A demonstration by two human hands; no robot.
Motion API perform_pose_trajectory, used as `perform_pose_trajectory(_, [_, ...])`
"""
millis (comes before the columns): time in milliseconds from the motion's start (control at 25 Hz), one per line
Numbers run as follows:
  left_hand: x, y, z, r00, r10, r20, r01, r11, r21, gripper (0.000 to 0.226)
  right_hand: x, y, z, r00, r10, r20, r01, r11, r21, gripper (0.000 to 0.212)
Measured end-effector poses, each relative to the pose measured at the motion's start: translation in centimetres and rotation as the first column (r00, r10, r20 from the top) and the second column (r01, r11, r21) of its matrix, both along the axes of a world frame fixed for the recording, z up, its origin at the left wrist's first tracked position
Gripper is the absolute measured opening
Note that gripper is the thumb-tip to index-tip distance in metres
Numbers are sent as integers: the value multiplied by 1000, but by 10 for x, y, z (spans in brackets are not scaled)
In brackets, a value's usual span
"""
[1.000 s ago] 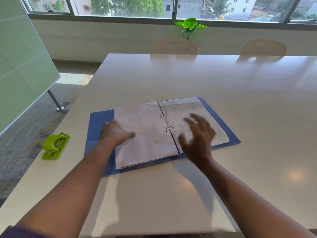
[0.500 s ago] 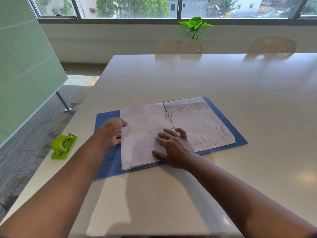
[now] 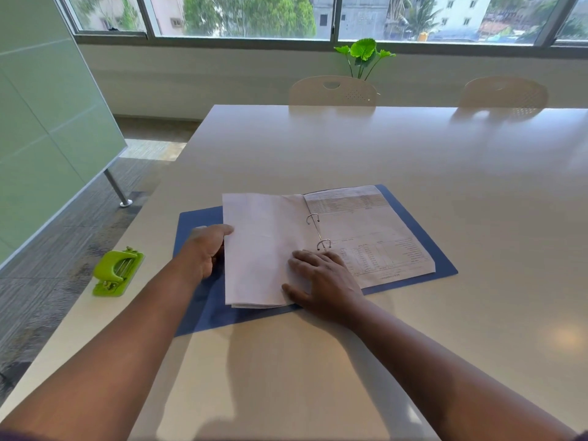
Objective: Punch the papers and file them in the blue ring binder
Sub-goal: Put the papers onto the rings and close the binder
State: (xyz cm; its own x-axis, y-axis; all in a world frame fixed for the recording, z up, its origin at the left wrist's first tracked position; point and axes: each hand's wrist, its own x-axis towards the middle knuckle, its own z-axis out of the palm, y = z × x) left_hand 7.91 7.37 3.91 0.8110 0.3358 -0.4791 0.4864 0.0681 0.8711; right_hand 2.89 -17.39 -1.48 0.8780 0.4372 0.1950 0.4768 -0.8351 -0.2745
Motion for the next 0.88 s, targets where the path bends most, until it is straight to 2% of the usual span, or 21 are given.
perform_pose_trajectory(160, [-3,-5,1,997,-31,75,27,999,47,13,-2,0,1,1000,0,-26,0,1000,21,65])
perform_pose_trajectory(320, [-6,-9,4,989,-92,112,92,996,4,11,-2,-1,3,999,1,-35,1,999,36,70])
perform_pose_trajectory(520, [-4,-27,28,958,-43,282,54,998,-30,9,-6,-2,14,1000,10,24,-14,980,198,80])
perform_pose_trajectory(600, [-1,-40,47,935,-22,353,64,992,-108,10,-4,0,28,1000,5,-11,-1,917,398,77])
perform_pose_trajectory(720, [5,-59,68,907,-56,418,154,967,-204,17,-2,4,64,994,-12,-110,84,737,671,81])
perform_pose_trajectory(800, [11,-71,74,890,-97,445,198,962,-186,17,1,-1,92,982,-38,-188,169,633,755,86])
perform_pose_trajectory(880, [17,-86,74,875,-141,464,216,970,-111,16,10,-12,116,952,-60,-300,276,592,757,91])
